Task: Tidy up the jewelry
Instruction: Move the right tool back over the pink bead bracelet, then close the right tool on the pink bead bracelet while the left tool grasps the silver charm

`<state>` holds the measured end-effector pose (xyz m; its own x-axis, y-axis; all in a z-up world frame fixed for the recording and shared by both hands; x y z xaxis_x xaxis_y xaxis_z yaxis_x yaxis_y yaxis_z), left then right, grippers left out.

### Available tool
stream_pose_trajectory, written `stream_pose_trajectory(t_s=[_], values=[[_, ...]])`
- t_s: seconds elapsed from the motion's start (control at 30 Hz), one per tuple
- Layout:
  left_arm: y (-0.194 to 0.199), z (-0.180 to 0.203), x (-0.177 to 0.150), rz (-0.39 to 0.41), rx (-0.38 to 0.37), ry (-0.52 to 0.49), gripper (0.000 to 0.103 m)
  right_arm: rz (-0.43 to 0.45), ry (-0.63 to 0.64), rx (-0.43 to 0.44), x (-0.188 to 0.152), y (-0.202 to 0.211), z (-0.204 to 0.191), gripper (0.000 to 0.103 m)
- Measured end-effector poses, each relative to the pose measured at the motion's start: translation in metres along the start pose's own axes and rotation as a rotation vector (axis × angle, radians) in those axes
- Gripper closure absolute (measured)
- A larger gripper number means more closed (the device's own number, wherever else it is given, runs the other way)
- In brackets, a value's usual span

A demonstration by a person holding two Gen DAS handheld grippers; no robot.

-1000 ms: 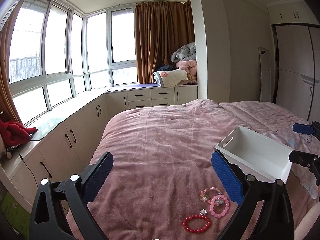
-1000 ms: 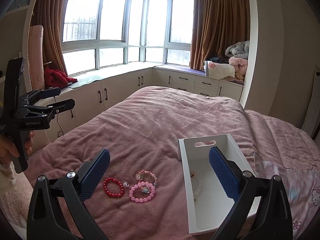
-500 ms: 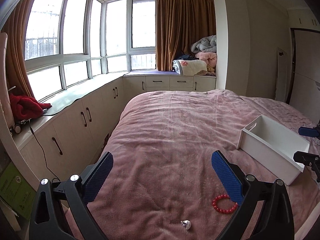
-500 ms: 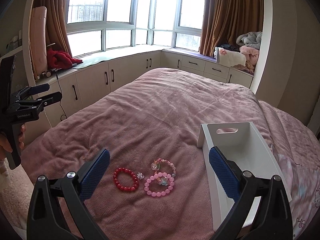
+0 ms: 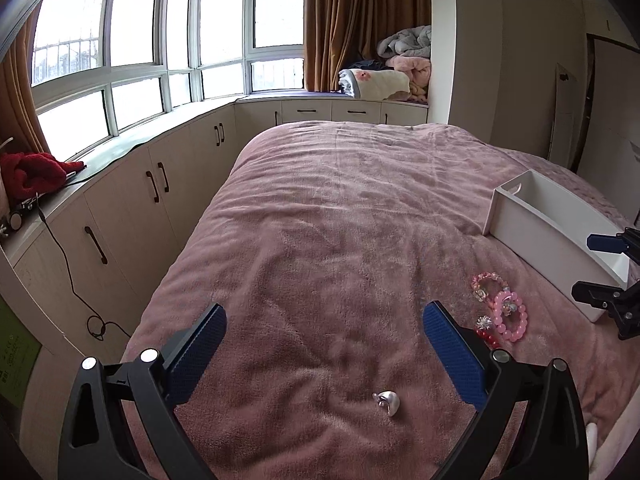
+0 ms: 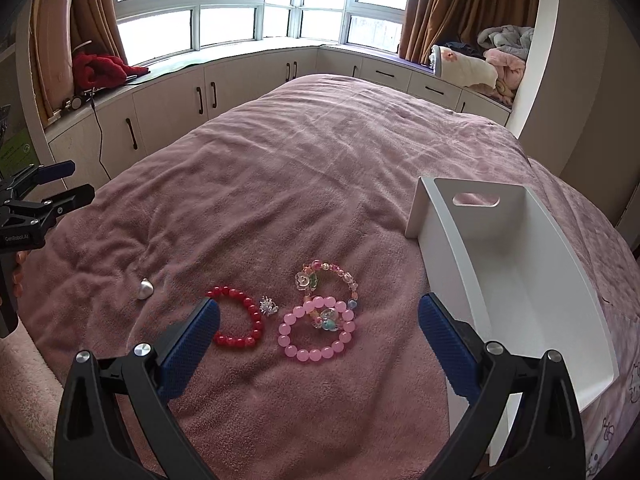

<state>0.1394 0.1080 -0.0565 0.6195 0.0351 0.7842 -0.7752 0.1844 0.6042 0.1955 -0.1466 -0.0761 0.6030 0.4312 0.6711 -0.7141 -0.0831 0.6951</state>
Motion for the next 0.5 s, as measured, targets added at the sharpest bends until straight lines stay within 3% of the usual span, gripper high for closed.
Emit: stream_pose_trajectory(t_s=[0.33,0.5], values=[[-0.039,0.015,-0.034,-0.110,-0.075,-0.020,0.004,-0.135,-0.011,-0.032,-0.028,-0.051,-0.002,0.005],[-0.052,0.012,-0.047,-0.140,-0.066,-0.004,0.004,-0.186,-0.040,-0.065,-0.039,-0.070,0.006,0.005]])
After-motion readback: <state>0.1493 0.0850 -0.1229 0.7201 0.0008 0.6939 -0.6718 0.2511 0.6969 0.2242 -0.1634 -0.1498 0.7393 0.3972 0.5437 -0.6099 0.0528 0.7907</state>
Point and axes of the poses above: each gripper's, at about its wrist camera, not at the fingertips, and y roughly against the way its jaws point, z to its right, x to its top, the point moved 6 cm from there along -y, roughly the way its jaws point, and after that the axes turned 13 degrees about -x, right-handed, at the moved point
